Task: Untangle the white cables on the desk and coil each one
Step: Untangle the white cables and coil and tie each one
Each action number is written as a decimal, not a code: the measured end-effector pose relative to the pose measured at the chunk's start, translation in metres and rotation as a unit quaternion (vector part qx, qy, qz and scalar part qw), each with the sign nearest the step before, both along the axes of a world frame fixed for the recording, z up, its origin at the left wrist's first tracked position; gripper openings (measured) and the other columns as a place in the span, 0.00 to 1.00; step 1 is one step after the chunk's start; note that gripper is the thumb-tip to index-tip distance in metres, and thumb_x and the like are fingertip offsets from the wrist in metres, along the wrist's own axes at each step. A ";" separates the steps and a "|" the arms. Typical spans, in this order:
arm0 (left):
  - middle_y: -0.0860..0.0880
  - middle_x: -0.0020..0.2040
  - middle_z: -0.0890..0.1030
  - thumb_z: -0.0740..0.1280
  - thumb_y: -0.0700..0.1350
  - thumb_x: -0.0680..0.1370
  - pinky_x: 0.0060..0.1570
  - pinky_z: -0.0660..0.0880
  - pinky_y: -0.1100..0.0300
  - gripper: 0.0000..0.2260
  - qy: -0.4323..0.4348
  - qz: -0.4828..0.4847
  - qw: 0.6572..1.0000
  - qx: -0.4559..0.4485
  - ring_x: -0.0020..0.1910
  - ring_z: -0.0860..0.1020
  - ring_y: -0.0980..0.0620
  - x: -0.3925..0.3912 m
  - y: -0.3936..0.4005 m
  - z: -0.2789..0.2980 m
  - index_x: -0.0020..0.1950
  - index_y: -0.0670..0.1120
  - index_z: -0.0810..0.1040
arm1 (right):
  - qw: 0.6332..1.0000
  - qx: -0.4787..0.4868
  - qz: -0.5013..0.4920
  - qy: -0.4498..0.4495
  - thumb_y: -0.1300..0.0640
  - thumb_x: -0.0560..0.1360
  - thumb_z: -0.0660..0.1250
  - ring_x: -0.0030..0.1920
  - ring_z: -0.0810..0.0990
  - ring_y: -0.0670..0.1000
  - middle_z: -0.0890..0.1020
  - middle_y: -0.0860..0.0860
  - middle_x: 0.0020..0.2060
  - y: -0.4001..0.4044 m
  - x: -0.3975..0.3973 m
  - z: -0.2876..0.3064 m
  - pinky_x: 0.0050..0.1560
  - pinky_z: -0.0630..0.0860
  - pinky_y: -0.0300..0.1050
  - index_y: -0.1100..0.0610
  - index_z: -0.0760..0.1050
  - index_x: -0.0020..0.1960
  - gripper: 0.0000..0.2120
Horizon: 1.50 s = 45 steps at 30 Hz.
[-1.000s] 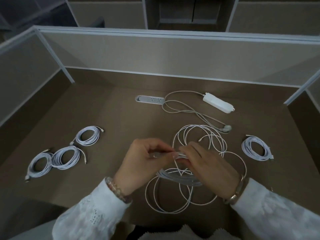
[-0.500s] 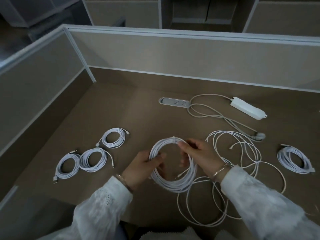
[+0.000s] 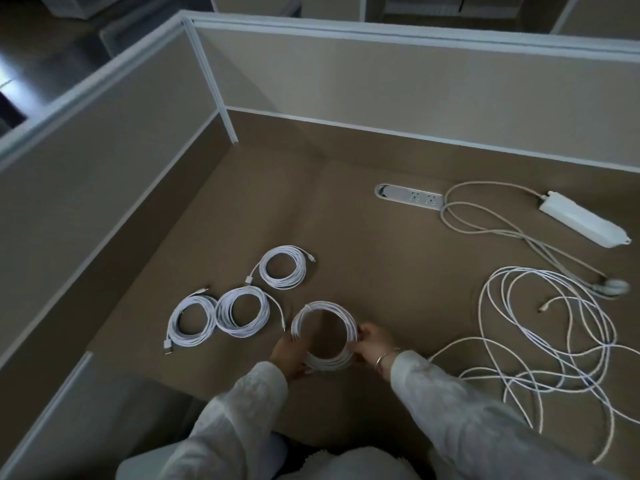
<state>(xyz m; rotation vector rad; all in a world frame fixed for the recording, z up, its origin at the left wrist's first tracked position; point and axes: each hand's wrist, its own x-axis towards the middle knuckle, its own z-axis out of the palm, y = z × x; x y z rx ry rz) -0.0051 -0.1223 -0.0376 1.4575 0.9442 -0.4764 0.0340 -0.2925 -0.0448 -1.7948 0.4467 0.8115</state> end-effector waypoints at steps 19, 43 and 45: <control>0.37 0.58 0.77 0.68 0.38 0.74 0.60 0.70 0.52 0.16 -0.056 -0.068 0.953 0.291 0.59 0.74 0.37 0.002 0.063 0.005 0.62 0.40 0.76 | 0.987 -0.071 0.131 -0.052 0.66 0.73 0.64 0.53 0.79 0.53 0.80 0.54 0.58 0.048 -0.001 -0.001 0.53 0.77 0.42 0.54 0.73 0.66 0.23; 0.43 0.60 0.77 0.65 0.49 0.78 0.60 0.72 0.51 0.16 -0.123 -0.571 0.728 0.359 0.61 0.75 0.41 0.041 -0.223 -0.035 0.63 0.43 0.73 | 0.951 -0.294 -0.067 -0.074 0.56 0.77 0.62 0.53 0.78 0.61 0.81 0.60 0.52 -0.206 -0.110 -0.011 0.52 0.71 0.47 0.61 0.76 0.53 0.10; 0.43 0.61 0.78 0.63 0.49 0.79 0.60 0.72 0.50 0.17 -0.108 -0.585 0.716 0.365 0.61 0.76 0.41 0.042 -0.230 -0.037 0.65 0.43 0.72 | 0.944 -0.300 -0.107 -0.085 0.59 0.76 0.64 0.54 0.77 0.62 0.77 0.61 0.55 -0.222 -0.111 -0.011 0.53 0.70 0.47 0.63 0.73 0.57 0.11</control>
